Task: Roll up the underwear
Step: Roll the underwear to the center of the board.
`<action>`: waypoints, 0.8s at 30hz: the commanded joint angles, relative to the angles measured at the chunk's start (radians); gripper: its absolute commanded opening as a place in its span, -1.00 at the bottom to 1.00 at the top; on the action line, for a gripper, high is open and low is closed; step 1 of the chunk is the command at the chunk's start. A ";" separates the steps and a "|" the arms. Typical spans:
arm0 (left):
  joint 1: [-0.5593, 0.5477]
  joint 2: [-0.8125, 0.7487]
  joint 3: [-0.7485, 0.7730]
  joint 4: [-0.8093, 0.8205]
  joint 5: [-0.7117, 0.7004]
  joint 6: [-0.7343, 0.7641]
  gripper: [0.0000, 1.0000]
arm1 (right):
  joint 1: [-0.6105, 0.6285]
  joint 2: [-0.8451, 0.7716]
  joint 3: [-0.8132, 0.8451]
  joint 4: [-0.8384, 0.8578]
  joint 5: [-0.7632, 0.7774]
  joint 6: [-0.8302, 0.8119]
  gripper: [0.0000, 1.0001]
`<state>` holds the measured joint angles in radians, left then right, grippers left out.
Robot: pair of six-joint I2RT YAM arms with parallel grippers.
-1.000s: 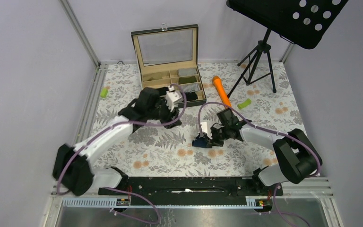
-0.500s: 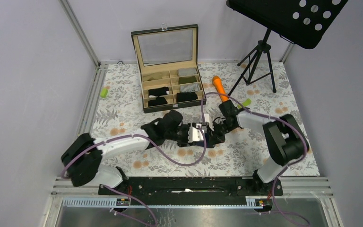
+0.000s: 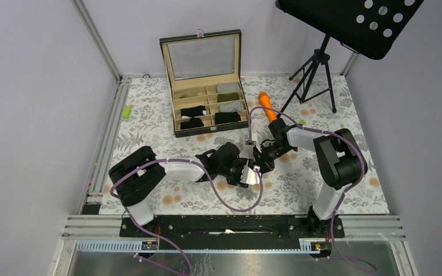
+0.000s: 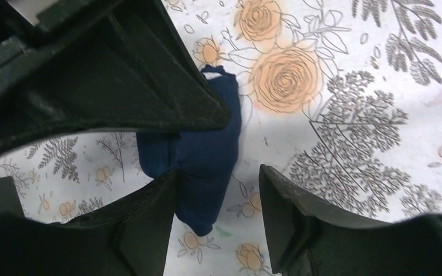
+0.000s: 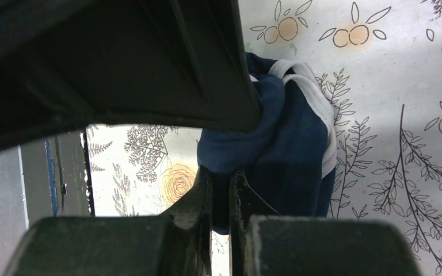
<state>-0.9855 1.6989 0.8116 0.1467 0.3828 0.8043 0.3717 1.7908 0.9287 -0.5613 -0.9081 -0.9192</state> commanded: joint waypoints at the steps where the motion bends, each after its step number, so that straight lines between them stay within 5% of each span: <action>1: -0.013 0.043 0.060 0.116 -0.003 0.010 0.13 | 0.010 0.078 -0.050 -0.091 0.199 0.009 -1.00; 8: -0.012 0.088 0.096 0.030 0.026 0.089 -0.31 | 0.010 0.082 -0.045 -0.092 0.202 0.022 -0.99; 15: 0.004 0.090 0.153 -0.235 0.054 0.144 -0.95 | -0.007 -0.055 0.096 -0.230 0.171 0.057 -0.29; 19: 0.023 0.098 0.237 -0.523 0.061 0.159 -1.00 | -0.045 -0.115 0.387 -0.412 0.122 0.049 0.00; 24: 0.052 0.142 0.356 -0.873 0.072 0.111 -1.00 | -0.125 -0.099 0.617 -0.447 0.059 0.174 0.17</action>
<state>-0.9592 1.8015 1.1046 -0.3462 0.4213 0.9344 0.3088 1.7466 1.4063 -0.9020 -0.8036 -0.8368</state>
